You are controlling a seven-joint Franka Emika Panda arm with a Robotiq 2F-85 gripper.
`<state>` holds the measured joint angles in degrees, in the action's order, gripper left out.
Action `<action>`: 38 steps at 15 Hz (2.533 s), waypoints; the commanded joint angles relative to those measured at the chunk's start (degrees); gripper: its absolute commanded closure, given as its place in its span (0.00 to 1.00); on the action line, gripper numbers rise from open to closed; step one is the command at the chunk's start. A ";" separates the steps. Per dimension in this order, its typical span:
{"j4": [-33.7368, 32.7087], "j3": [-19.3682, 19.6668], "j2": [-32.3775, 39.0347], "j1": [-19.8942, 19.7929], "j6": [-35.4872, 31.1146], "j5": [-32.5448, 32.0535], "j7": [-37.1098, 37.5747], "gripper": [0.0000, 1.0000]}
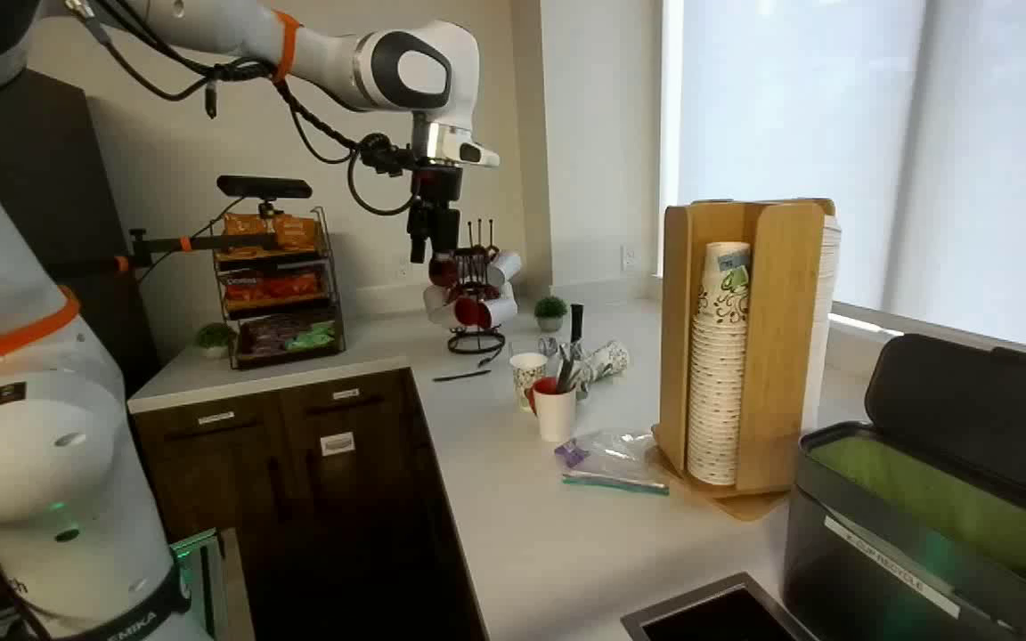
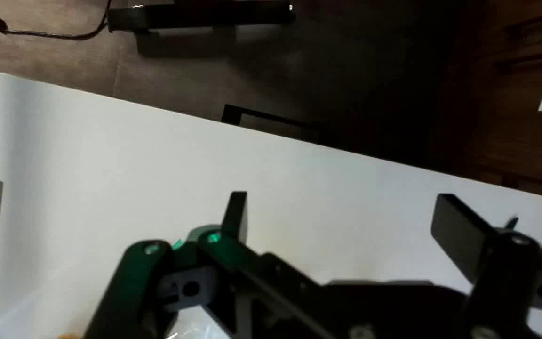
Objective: Move the empty upright cup on the left to the center of the counter
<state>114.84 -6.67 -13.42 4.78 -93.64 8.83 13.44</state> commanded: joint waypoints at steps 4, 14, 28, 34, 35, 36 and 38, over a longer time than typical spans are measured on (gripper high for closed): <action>-0.10 -0.06 0.04 -0.07 0.10 0.00 -0.01 0.00; -4.27 1.54 5.77 -0.78 -5.09 2.58 -2.64 0.00; -11.81 3.62 16.04 -1.57 -10.31 4.68 -1.68 0.00; -20.98 2.23 28.64 1.11 -18.12 -1.02 3.77 0.00; -22.24 1.99 30.34 1.87 -18.55 -1.97 4.10 0.00; -23.91 1.72 32.37 2.80 -17.72 -3.14 4.11 0.00; -25.72 1.55 34.31 4.18 -14.97 -4.58 4.41 0.00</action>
<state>93.87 -4.88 16.76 6.90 -111.93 6.82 15.87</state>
